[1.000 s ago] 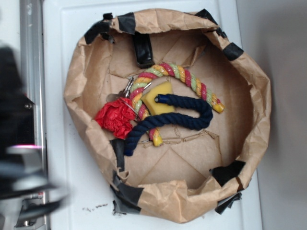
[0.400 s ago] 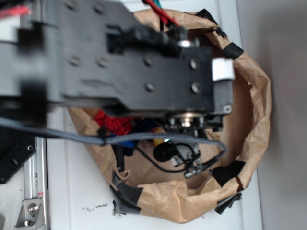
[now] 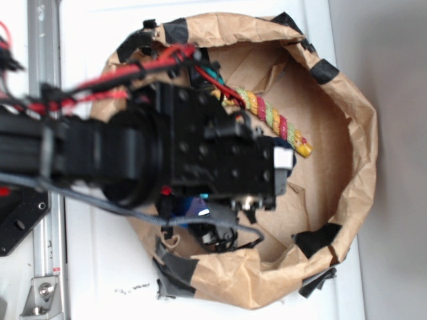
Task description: Grab the blue rope.
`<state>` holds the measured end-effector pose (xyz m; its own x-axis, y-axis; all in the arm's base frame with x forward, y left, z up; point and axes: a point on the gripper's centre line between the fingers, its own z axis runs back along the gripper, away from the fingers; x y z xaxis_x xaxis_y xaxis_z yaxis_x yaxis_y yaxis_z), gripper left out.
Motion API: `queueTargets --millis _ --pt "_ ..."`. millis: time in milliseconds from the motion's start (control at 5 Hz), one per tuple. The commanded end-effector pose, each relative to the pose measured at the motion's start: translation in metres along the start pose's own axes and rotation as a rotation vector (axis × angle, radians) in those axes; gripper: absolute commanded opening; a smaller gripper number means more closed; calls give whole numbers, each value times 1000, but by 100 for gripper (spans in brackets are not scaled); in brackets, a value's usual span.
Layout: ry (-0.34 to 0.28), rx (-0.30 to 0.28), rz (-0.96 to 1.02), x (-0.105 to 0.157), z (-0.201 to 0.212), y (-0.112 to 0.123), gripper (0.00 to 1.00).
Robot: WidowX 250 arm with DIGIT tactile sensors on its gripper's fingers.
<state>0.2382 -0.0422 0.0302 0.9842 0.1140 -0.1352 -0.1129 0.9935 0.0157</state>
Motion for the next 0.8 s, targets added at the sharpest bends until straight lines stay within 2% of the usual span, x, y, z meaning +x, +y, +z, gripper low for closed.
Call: queueTargets --millis 0,200,400,600 --pt "-117 -40 9 7 40 0 0" --pt "-265 -77 -13 21 94 4 0" --pt "-333 -112 -85 34 140 -5 0" --pt "-321 -94 -140 35 129 -13 0"
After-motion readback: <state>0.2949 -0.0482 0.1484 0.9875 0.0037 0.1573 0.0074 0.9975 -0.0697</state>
